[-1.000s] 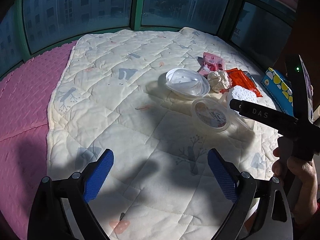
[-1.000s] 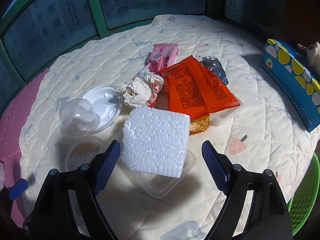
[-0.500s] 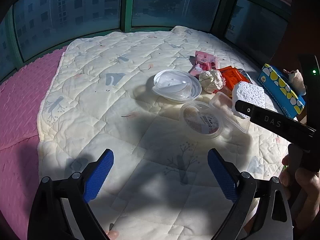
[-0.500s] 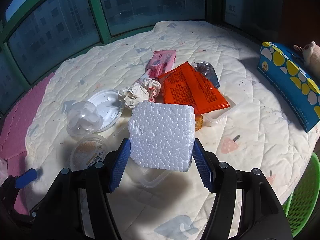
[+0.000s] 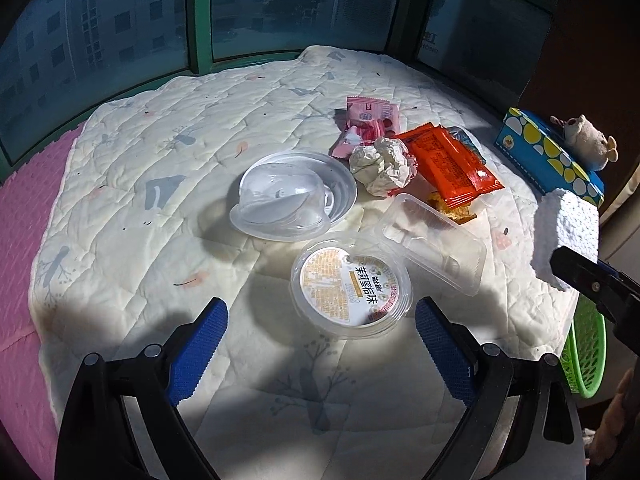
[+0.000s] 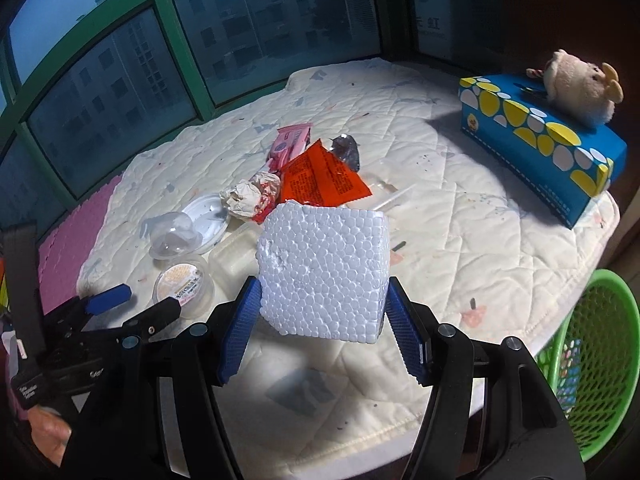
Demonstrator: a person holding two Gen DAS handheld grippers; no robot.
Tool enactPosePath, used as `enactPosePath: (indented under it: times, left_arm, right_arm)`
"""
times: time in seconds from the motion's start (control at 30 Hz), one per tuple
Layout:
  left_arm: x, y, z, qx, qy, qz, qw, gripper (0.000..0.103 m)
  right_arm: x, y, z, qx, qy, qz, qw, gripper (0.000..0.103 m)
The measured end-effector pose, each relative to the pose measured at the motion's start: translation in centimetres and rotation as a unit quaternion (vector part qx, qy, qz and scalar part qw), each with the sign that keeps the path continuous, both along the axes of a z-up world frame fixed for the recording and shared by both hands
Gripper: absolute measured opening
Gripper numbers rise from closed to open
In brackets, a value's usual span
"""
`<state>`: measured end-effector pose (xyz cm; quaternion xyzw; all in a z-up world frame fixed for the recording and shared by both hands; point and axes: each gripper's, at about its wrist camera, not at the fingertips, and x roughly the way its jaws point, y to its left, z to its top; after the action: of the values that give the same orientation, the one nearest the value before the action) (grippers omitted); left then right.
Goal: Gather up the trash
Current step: 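Carry the foam block to the basket with the right tool while the left tool grasps the small round cup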
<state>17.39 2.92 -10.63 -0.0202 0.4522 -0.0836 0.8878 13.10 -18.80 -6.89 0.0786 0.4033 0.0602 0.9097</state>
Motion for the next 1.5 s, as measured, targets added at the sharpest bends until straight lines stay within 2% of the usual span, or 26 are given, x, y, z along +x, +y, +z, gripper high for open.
enactPosePath:
  times: [0.3,0.57,0.67,1.07,1.5]
  left_arm:
    - [1.2,-1.3,-1.3,0.01,0.008,-0.015,0.9998,0.09]
    - [1.1,-1.8,-1.3,-0.009,0.008,-0.031,0.9994,0.065]
    - [0.6,-2.0,-1.0,-0.004,0.0,-0.035,0.9994,0.064]
    - [-2.8,-2.6,1.7,-0.026,-0.02,-0.048,0.9983,0.063]
    - [-4.5,-8.8,4.7,-0.044,-0.039,-0.111,0.9921,0.063]
  right_arm:
    - [-2.9,-3.4,-0.4,0.008,0.004,-0.03,1.0,0.063]
    - [-4.6,-5.3,-1.2,0.004,0.012,-0.05,0.999,0.063]
    - [-5.1,-5.9,-1.3,0.005,0.012,-0.056,0.998,0.063]
    - [-7.5,-9.2,-1.2,0.01,0.007,-0.082,0.997,0.063]
    - [-10.8,-18.0,-2.5,0.017,0.022,-0.164,0.986,0.063]
